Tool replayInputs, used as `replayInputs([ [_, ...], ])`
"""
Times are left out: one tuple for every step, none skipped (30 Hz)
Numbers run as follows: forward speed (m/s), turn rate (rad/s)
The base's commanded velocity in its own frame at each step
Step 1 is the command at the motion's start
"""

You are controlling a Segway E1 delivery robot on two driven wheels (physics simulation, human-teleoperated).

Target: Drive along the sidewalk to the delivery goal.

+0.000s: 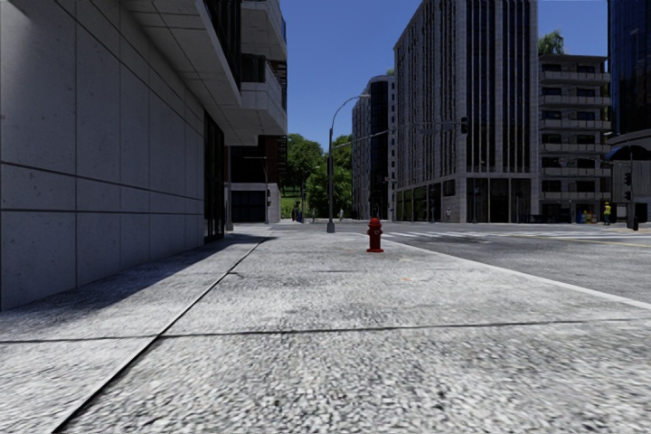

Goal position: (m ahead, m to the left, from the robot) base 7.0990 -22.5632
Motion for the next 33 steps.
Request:
replayInputs([
  [2.00,0.00],
  [2.00,0.00],
  [2.00,0.00],
  [2.00,0.00],
  [2.00,0.00],
  [2.00,0.00],
  [2.00,0.00],
  [2.00,0.00],
  [2.00,0.00],
  [2.00,0.00],
  [2.00,0.00],
  [2.00,0.00],
  [2.00,0.00],
  [2.00,0.00],
  [2.00,0.00],
  [2.00,0.00],
  [2.00,0.00],
  [2.00,0.00],
  [2.00,0.00],
  [2.00,0.00],
  [2.00,0.00],
  [2.00,0.00],
  [2.00,0.00],
  [2.00,0.00],
  [2.00,0.00],
  [2.00,0.00],
  [2.00,0.00],
  [2.00,0.00],
  [2.00,0.00],
  [2.00,0.00],
  [2.00,0.00],
  [2.00,0.00],
  [2.00,0.00],
])
